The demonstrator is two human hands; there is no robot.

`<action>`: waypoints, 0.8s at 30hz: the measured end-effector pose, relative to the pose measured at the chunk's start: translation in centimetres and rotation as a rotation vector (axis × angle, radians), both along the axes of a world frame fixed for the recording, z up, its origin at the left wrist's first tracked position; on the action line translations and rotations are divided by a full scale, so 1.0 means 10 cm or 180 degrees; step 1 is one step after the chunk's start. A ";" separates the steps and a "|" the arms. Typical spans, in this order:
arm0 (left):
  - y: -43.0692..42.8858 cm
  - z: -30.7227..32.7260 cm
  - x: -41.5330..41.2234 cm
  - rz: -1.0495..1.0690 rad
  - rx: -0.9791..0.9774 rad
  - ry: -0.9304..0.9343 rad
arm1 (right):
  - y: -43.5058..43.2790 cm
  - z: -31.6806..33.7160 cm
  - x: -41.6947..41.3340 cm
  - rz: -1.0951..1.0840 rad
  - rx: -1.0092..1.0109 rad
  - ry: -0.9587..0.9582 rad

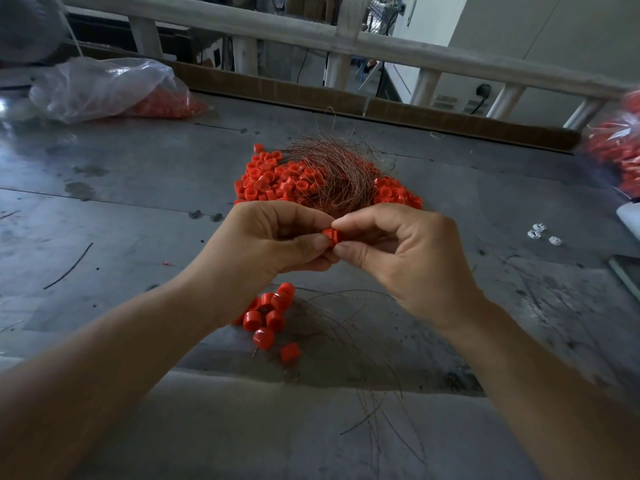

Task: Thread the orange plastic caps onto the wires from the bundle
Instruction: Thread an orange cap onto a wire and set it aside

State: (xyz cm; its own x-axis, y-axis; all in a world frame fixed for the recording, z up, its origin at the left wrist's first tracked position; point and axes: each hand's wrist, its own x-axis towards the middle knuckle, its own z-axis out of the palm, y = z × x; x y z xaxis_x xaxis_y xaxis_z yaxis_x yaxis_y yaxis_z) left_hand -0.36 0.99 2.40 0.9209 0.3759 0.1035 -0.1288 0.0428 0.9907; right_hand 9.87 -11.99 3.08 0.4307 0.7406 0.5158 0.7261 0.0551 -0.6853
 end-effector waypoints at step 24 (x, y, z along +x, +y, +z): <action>-0.01 0.01 -0.03 -0.0137 -0.0002 -0.0130 | -0.04 0.05 0.03 0.0029 0.0027 -0.0415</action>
State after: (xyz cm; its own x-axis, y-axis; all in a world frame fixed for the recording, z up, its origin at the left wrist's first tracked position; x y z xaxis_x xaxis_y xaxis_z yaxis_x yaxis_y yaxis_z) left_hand -0.66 0.89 2.50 0.9312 0.3361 0.1412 -0.1673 0.0497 0.9847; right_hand 10.13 -12.37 3.55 0.3528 0.7395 0.5732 0.8085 0.0674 -0.5846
